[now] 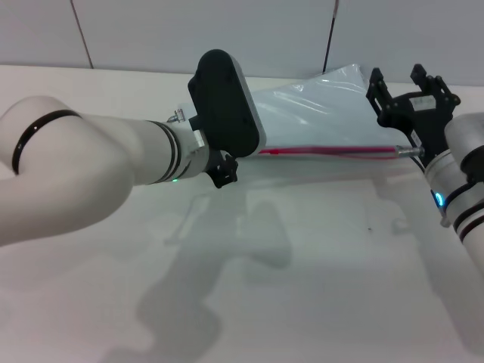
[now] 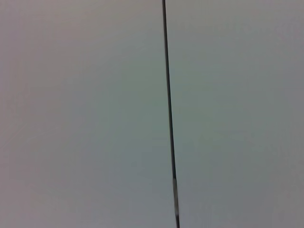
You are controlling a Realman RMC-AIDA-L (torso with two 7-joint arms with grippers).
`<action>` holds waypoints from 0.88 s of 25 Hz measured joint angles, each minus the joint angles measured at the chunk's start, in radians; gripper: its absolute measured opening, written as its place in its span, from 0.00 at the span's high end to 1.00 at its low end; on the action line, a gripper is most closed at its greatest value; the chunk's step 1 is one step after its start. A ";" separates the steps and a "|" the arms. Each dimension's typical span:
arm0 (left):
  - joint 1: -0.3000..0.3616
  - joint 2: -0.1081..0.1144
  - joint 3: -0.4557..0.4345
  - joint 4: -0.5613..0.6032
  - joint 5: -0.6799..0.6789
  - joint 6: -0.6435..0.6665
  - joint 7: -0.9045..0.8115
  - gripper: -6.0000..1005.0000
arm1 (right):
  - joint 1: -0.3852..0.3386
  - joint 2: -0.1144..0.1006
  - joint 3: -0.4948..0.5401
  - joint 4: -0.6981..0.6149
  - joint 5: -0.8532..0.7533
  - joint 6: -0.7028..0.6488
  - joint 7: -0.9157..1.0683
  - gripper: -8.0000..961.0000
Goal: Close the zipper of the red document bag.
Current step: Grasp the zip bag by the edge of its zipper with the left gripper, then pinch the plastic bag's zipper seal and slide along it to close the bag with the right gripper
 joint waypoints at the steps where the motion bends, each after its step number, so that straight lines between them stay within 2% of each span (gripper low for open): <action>1: 0.005 0.001 0.000 0.010 0.001 0.002 -0.005 0.84 | -0.005 -0.003 0.007 -0.018 0.000 0.000 0.000 0.32; 3: 0.027 0.004 -0.003 0.047 0.003 0.005 -0.006 0.86 | -0.016 -0.011 0.021 -0.061 0.000 -0.001 0.000 0.32; 4: 0.039 0.006 -0.006 0.070 0.003 0.006 -0.005 0.87 | -0.025 -0.023 0.023 -0.094 -0.002 -0.001 0.000 0.32; 7: 0.069 0.007 -0.019 0.139 0.012 0.008 0.000 0.90 | -0.053 -0.077 0.026 -0.203 -0.004 -0.020 0.000 0.32; 12: 0.123 0.005 -0.031 0.233 0.042 0.016 -0.001 0.94 | -0.067 -0.222 0.027 -0.410 -0.008 -0.168 0.000 0.33; 14: 0.137 0.006 -0.032 0.258 0.050 0.018 -0.002 0.94 | -0.065 -0.272 0.028 -0.469 -0.015 -0.226 0.000 0.33; 17: 0.166 0.008 -0.044 0.318 0.054 0.027 0.005 0.94 | -0.062 -0.334 0.029 -0.549 -0.029 -0.287 0.000 0.33; 19: 0.171 0.008 -0.048 0.330 0.054 0.030 0.006 0.94 | -0.061 -0.360 0.034 -0.582 -0.041 -0.318 0.000 0.33; 22: 0.185 0.009 -0.054 0.356 0.055 0.032 0.008 0.94 | -0.063 -0.384 0.071 -0.631 -0.085 -0.407 0.000 0.33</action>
